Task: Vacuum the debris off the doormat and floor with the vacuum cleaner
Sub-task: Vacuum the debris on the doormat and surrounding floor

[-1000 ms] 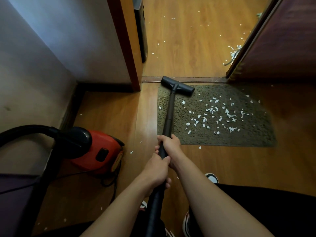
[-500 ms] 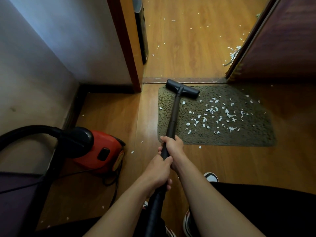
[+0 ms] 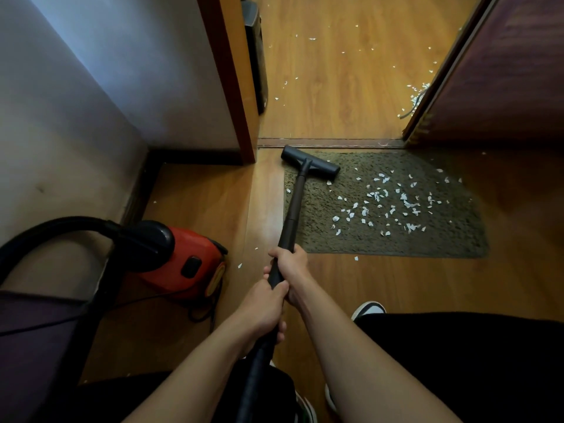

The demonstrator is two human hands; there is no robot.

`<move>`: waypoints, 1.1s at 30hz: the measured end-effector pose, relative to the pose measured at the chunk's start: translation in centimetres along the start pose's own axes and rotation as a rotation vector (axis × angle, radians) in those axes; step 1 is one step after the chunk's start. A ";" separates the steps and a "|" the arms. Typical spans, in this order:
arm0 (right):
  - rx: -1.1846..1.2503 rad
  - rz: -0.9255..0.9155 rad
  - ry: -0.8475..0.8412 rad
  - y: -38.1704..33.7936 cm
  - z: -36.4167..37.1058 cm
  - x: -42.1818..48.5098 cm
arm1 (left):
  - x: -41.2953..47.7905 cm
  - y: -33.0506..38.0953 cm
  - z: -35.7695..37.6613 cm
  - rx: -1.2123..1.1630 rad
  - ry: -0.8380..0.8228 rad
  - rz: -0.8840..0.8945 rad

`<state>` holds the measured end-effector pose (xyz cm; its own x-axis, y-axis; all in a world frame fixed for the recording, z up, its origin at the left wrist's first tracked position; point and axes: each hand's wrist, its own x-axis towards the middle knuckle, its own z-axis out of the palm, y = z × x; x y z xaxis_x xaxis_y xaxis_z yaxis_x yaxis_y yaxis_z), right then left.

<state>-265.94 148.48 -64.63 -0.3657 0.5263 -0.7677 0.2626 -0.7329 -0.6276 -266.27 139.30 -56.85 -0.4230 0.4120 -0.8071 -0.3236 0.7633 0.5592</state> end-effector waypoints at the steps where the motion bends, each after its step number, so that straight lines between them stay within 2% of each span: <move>1: -0.007 0.000 -0.007 0.5 0.2 -0.9 | -0.8 -0.6 -0.3 -0.007 0.005 -0.001; 8: -0.051 0.050 -0.060 4.5 1.0 -6.9 | -7.5 -4.2 -2.0 -0.084 -0.005 0.000; 16: -0.074 0.054 -0.045 7.6 1.1 -10.1 | -10.7 -7.2 -2.9 -0.062 -0.022 -0.058; 23: -0.071 0.052 -0.037 7.6 0.8 -9.9 | -10.3 -7.3 -2.6 -0.011 -0.015 -0.047; 33: -0.018 0.011 -0.008 4.0 0.1 -5.4 | -6.2 -3.3 -0.9 0.020 -0.008 -0.006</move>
<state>-263.00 142.61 -62.96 -0.3701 0.5148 -0.7733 0.2822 -0.7308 -0.6215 -263.37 133.76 -53.46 -0.4139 0.4115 -0.8120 -0.3092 0.7755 0.5505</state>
